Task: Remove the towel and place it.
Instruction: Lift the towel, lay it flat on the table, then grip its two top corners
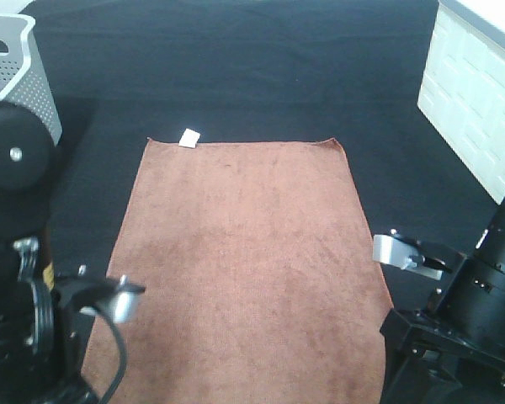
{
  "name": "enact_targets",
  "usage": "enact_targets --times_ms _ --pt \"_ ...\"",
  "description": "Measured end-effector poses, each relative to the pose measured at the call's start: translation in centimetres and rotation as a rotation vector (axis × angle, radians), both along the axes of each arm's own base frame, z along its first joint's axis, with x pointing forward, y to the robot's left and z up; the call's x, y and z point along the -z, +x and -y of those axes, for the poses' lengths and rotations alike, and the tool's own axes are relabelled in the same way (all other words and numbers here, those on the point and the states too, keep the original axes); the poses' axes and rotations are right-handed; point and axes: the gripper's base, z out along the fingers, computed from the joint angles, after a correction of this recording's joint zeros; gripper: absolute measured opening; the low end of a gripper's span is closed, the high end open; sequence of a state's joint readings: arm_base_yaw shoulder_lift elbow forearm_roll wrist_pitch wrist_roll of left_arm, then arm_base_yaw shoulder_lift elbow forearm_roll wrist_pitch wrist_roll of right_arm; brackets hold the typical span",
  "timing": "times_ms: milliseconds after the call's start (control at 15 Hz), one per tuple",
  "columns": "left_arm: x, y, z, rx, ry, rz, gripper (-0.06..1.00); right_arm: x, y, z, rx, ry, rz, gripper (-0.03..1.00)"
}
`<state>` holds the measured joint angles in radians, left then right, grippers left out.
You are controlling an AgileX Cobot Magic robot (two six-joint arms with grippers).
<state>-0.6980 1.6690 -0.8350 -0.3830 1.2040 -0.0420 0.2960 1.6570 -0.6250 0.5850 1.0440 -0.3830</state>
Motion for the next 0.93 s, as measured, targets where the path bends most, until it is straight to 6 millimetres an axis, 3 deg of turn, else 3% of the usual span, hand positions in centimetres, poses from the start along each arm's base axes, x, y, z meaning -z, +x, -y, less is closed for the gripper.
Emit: enact_targets --times_ms 200,333,533,667,800,933 --pt "-1.7 1.9 1.0 0.029 -0.031 0.103 0.64 -2.5 0.7 0.0 0.005 0.024 0.169 0.68" --pt "-3.7 4.9 0.9 0.024 -0.030 0.239 0.64 -6.2 3.6 0.0 0.009 -0.031 0.387 0.68" --pt "-7.0 10.4 -1.8 -0.070 -0.019 0.439 0.64 -10.6 8.4 1.0 0.039 -0.135 0.582 0.68" --pt "-8.5 14.4 -4.3 -0.141 -0.017 0.535 0.64 -12.8 12.1 3.3 0.161 -0.136 0.649 0.68" --pt "-8.9 17.5 -6.2 -0.186 -0.008 0.625 0.64 -14.2 14.9 4.7 0.215 -0.149 0.710 0.69" --pt "-9.1 18.9 -7.4 -0.232 0.053 0.720 0.64 -14.3 16.4 4.5 0.222 -0.158 0.717 0.78"
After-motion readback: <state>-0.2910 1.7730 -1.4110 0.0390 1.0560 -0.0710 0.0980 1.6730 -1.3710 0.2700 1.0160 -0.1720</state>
